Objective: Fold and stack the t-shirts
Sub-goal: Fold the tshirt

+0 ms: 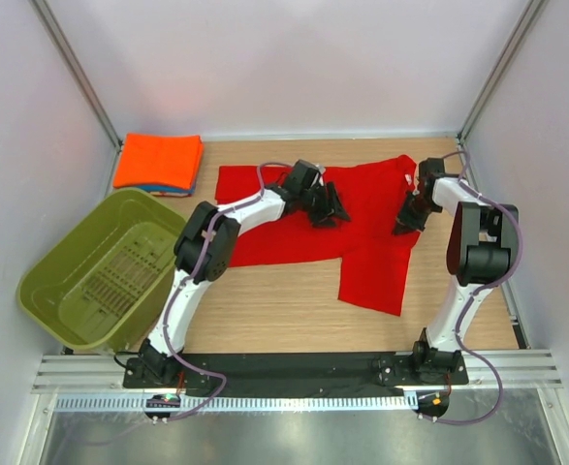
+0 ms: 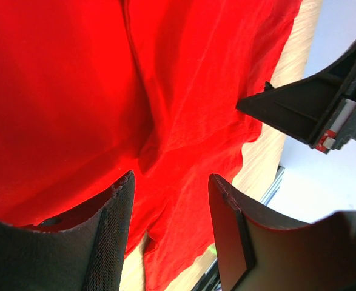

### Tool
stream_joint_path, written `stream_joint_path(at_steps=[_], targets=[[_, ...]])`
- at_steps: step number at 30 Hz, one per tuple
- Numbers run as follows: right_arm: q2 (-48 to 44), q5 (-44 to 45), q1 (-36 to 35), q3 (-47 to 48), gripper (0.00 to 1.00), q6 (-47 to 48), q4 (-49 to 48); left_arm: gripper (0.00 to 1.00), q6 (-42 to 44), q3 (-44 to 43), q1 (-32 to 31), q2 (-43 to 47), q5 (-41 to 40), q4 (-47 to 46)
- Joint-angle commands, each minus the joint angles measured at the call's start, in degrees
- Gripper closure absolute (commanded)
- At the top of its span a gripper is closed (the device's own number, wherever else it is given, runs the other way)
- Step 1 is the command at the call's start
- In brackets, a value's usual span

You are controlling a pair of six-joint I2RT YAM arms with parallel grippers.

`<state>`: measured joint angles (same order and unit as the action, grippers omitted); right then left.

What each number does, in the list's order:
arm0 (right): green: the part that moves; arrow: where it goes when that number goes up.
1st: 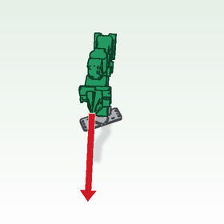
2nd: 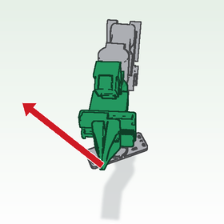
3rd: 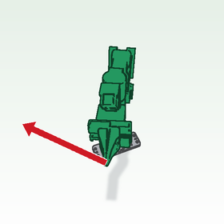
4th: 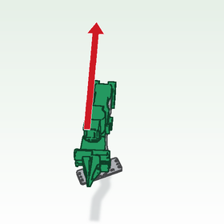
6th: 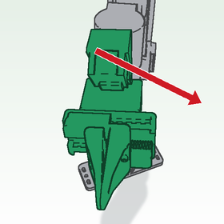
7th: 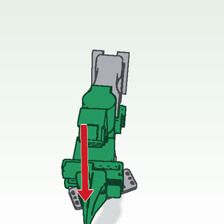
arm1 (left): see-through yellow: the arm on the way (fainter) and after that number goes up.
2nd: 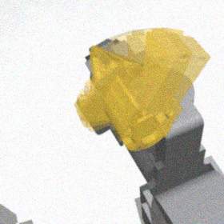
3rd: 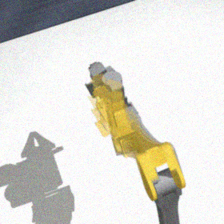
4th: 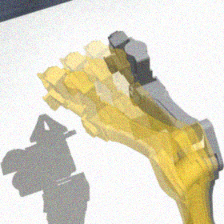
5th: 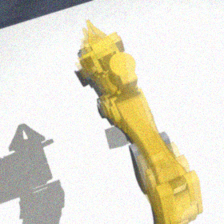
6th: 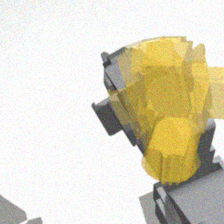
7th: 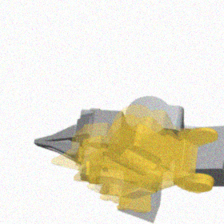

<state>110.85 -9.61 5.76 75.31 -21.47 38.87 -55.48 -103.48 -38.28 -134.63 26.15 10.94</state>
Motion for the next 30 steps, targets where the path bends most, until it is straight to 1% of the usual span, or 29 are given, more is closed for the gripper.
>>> stream_joint_path(at_steps=[1, 7, 13, 26, 30], targets=[[-5.81, 0.11, 0.31, 1.07, 0.99, -0.59, 0.85, 0.47, -0.77, -1.37, -0.92, -0.11, 0.57, -2.24], [-8.8, -2.43, 0.31, -0.33, 0.99, -1.55, 0.68, 0.47, -2.17, -1.29, -1.09, -0.81, -0.58, -2.15], [-11.44, -2.35, 0.31, -0.25, 0.99, -1.99, 1.47, 0.48, -2.35, -1.37, -1.09, -1.07, -1.28, -1.54], [-14.08, -4.72, 0.31, -1.31, 0.99, -2.69, 0.5, 0.48, -4.28, -3.13, -1.62, -2.48, -0.4, -2.5], [-14.43, -5.33, 0.31, -1.3, 0.99, -2.87, 0.68, 0.51, -4.63, -3.39, -1.62, -3.1, -0.49, -2.76]])
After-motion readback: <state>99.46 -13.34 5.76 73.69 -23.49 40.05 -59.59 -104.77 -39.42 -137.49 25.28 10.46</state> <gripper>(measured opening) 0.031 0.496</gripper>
